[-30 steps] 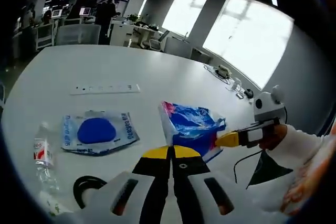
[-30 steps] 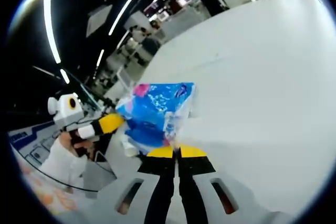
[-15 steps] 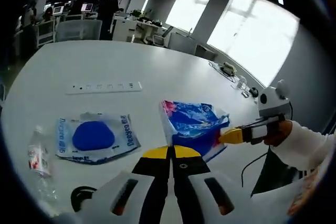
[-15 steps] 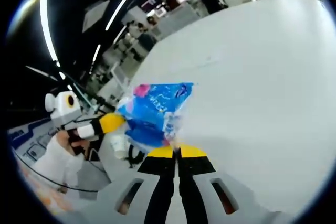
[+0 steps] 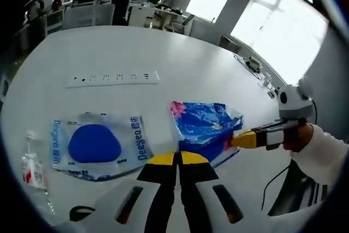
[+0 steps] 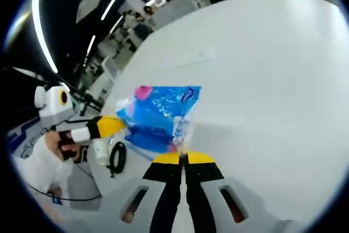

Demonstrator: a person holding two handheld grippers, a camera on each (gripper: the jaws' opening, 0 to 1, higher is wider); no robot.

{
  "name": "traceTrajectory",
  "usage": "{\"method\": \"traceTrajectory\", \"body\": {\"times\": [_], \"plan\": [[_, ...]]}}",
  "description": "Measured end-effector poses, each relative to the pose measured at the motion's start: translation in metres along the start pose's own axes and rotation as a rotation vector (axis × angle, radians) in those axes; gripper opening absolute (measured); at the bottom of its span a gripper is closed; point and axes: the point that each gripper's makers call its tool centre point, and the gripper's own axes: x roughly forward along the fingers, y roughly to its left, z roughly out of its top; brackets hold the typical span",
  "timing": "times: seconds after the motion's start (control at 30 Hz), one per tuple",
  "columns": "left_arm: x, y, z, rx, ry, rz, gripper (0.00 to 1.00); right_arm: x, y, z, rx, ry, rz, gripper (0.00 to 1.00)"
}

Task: Arrange the tabletop items into an orderly group along one side of the table until the central work area is clear of visible clutter.

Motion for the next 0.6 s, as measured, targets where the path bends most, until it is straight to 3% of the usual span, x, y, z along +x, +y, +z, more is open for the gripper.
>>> {"method": "traceTrajectory", "body": {"times": [0.23, 0.33, 0.6], "plan": [[0.024, 0.011, -0.001, -0.066, 0.039, 0.038, 0.0, 0.023, -0.023, 0.004, 0.027, 0.045, -0.026, 0.0], [0.032, 0.018, -0.006, -0.171, 0.071, 0.061, 0.0, 0.029, -0.026, 0.005, 0.027, 0.055, -0.032, 0.0], [0.048, 0.028, -0.006, -0.186, 0.093, 0.098, 0.0, 0.044, -0.037, 0.005, 0.044, 0.076, -0.039, 0.0]]}}
